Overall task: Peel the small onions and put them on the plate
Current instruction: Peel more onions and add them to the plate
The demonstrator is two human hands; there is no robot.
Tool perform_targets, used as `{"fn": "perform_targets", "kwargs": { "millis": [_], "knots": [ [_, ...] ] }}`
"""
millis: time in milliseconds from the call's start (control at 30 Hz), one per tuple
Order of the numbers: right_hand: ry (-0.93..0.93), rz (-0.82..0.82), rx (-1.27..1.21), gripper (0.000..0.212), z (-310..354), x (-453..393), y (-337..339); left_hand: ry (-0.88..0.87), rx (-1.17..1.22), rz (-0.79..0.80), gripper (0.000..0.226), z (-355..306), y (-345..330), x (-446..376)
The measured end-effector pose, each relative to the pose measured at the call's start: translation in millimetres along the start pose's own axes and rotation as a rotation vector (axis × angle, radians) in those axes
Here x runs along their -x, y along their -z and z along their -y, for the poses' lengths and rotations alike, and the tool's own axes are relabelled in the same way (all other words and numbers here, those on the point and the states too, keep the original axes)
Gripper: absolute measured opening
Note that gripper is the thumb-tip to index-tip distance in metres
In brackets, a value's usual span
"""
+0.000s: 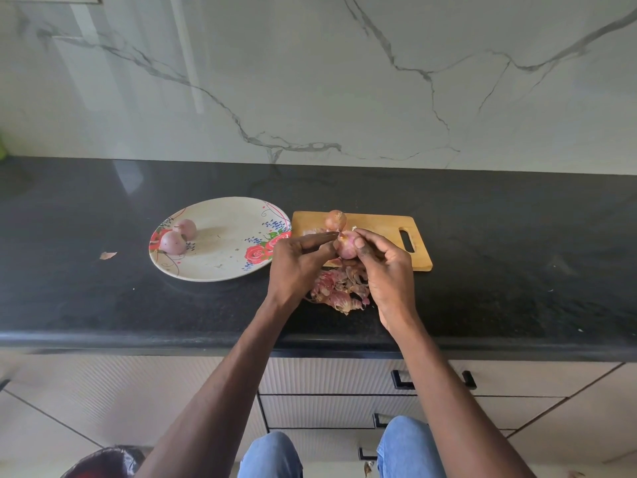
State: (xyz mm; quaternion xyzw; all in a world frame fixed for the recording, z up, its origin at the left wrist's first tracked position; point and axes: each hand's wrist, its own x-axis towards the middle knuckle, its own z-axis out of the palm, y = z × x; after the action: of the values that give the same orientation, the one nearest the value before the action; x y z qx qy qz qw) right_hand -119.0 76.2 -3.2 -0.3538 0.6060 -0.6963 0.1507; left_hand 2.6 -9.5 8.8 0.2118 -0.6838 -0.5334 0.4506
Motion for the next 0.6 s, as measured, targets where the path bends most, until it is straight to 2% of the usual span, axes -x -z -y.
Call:
{"fn": "perform_targets", "kwargs": {
  "millis": [167, 600],
  "knots": [
    [0.072, 0.003, 0.055, 0.032, 1.3, 2.2, 0.4, -0.003, 0.009, -0.008, 0.023, -0.8, -0.6, 0.1],
    [0.098, 0.002, 0.074, 0.033, 0.4, 2.4, 0.6, 0.068, 0.127, 0.016, 0.02, -1.7, -2.9, -0.7]
  ]
}}
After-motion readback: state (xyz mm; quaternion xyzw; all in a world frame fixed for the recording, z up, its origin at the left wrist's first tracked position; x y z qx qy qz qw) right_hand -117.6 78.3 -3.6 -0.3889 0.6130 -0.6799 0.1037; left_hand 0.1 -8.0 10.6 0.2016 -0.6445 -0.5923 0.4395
